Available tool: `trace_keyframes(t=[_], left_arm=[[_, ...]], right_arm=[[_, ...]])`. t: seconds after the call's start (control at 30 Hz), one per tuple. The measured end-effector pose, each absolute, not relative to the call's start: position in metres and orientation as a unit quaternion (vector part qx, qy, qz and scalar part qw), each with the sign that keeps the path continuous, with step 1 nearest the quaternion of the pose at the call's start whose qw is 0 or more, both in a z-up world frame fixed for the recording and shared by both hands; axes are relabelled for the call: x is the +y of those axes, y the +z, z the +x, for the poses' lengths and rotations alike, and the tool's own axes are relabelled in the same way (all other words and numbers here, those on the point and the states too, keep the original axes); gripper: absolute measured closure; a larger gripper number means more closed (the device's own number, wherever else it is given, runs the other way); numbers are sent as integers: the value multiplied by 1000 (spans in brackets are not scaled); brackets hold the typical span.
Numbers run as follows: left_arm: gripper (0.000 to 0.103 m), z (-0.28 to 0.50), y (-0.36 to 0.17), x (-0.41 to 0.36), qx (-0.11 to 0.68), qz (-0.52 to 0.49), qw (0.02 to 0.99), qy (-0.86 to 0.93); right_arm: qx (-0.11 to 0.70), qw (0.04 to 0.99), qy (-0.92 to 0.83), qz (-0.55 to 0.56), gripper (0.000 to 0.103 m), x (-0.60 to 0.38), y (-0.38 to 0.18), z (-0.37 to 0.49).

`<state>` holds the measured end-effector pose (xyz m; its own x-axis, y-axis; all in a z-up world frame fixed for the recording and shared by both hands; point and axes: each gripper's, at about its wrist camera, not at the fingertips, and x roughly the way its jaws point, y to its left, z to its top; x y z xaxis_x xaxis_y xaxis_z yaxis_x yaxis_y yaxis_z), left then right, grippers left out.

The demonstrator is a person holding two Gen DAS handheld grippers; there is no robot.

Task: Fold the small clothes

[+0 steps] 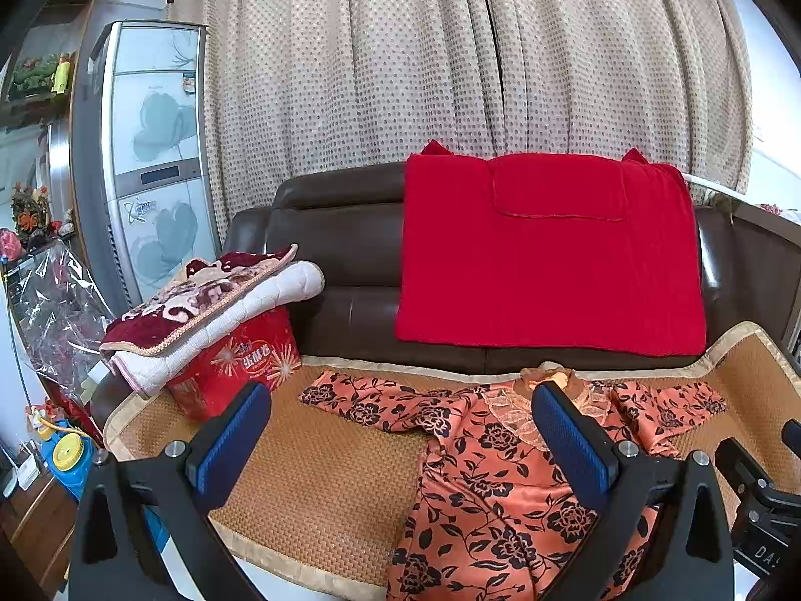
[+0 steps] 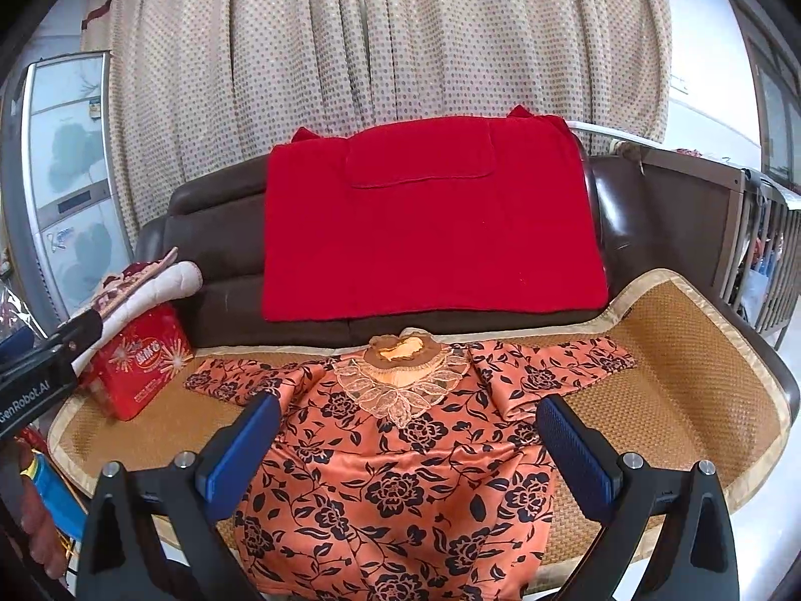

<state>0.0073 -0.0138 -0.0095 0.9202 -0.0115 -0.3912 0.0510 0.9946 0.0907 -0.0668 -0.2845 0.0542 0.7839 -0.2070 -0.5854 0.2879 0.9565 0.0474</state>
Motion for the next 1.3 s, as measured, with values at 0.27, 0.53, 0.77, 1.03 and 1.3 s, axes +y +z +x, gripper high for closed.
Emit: trace_keyframes(t=[0.27, 0.53, 0.77, 1.03, 1.3], left_arm=[[0, 6, -12, -14, 193, 46, 980, -17], [0, 7, -11, -11, 228, 50, 972, -21], [0, -4, -18, -17, 222, 64, 972, -30], [0, -21, -41, -31, 251, 84, 963, -54], [0, -30, -62, -37, 301, 67, 948, -80]], right_arm=[[310, 938, -139, 66, 0, -286, 51, -64], [311, 938, -140, 64, 0, -284, 50, -63], [313, 937, -147, 57, 0, -284, 50, -68], [331, 927, -166, 60, 0, -295, 45, -84], [365, 912, -177, 56, 0, -301, 32, -97]])
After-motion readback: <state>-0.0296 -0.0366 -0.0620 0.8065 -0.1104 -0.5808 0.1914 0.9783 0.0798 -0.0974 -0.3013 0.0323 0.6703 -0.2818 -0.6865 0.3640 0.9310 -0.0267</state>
